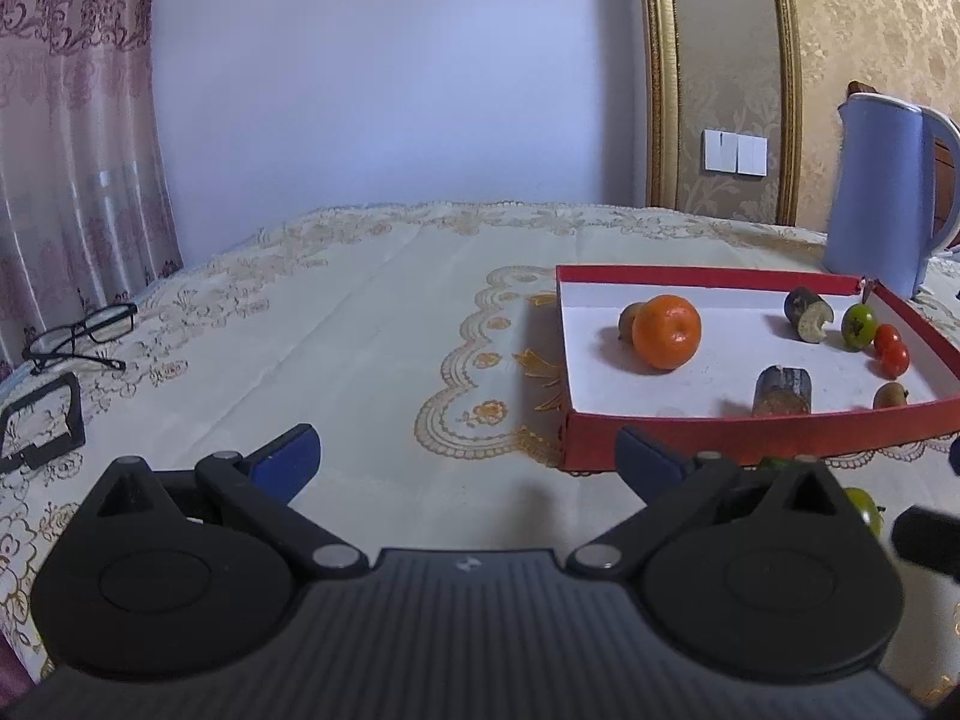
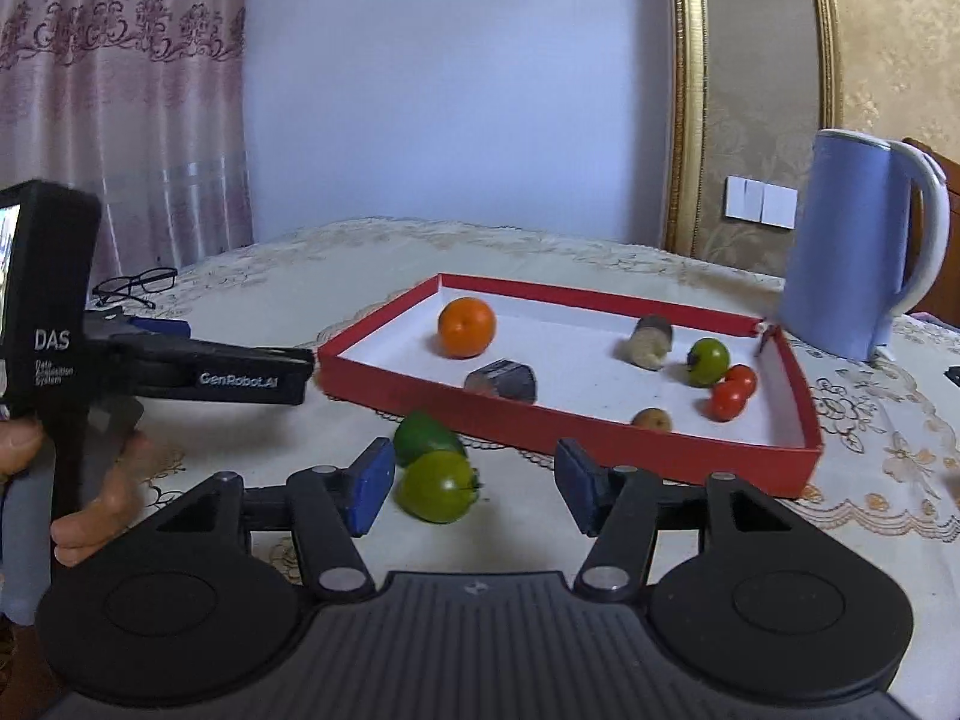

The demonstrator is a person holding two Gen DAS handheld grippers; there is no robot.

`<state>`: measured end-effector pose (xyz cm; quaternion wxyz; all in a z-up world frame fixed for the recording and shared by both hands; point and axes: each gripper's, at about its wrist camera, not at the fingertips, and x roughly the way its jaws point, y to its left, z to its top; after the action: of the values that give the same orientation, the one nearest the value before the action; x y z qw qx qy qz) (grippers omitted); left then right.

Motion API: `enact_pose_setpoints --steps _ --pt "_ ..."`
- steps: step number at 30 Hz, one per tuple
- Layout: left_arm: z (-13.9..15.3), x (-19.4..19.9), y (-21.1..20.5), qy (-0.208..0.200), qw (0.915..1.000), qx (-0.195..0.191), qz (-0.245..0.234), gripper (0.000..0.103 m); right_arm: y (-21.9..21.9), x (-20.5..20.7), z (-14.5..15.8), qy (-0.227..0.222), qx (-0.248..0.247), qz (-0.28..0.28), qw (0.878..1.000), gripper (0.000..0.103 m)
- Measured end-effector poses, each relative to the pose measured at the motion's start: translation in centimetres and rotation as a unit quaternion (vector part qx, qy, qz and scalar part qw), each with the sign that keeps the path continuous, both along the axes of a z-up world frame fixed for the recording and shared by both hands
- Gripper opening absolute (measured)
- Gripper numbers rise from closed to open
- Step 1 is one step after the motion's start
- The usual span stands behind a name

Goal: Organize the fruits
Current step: 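Grasp another dark green tomato with the right tool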

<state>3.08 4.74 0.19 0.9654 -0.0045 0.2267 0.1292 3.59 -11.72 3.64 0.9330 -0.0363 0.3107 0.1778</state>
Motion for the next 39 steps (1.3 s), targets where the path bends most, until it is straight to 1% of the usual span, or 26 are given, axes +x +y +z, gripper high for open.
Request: enact_pose_setpoints --steps 3,7,12,13,14,15,16,17,20,24,29,35,39 --pt "0.0 0.0 0.5 0.0 0.9999 -0.013 0.003 0.103 0.8 0.3 -0.5 0.002 -0.014 0.005 1.0 0.058" --pt "0.0 0.0 0.9 0.003 0.9997 -0.025 0.006 0.103 2.0 0.8 -1.3 0.013 -0.018 0.016 1.0 0.058" --pt "0.0 0.0 0.5 0.003 0.9999 -0.015 -0.001 0.103 2.8 2.4 -2.3 0.047 -0.03 0.011 0.998 0.056" --pt "0.0 0.0 0.4 0.002 0.9999 -0.012 -0.001 0.103 2.7 2.5 -2.4 0.049 -0.03 0.012 0.998 0.055" --pt "0.0 -0.1 0.3 0.001 1.0 -0.008 -0.002 0.103 2.8 2.7 -2.5 0.053 -0.031 0.012 0.998 0.049" --pt "0.0 -0.1 0.1 0.001 1.0 -0.004 -0.001 0.103 2.8 2.9 -2.7 0.06 -0.033 0.011 0.998 0.038" --pt "0.0 -0.1 0.1 0.001 1.0 -0.001 -0.002 0.103 2.8 3.1 -2.9 0.069 -0.032 0.012 0.997 0.035" --pt "0.0 0.0 0.0 0.001 1.0 0.0 -0.002 0.103 2.7 3.2 -2.9 0.07 -0.027 0.013 0.997 0.035" --pt "0.0 -0.1 -0.1 0.001 1.0 0.002 -0.002 0.103 2.5 3.1 -2.9 0.07 -0.03 0.012 0.997 0.034" --pt "0.0 0.0 -0.2 0.004 0.9999 -0.001 -0.01 0.103 1.2 2.2 -2.1 0.052 -0.03 -0.007 0.998 0.034" --pt "0.4 -0.9 -1.3 -0.002 0.9997 0.014 -0.02 0.103 -2.2 1.2 -1.0 0.03 -0.012 -0.055 0.998 0.034" --pt "1.0 -1.5 -4.2 0.01 0.997 0.004 -0.077 0.103 -5.2 1.5 -0.7 0.023 -0.004 -0.09 0.996 0.034" --pt "0.9 -1.0 -6.3 0.024 0.9946 0.008 -0.101 0.103 -6.3 1.1 -0.8 0.018 0.008 -0.106 0.994 0.034"
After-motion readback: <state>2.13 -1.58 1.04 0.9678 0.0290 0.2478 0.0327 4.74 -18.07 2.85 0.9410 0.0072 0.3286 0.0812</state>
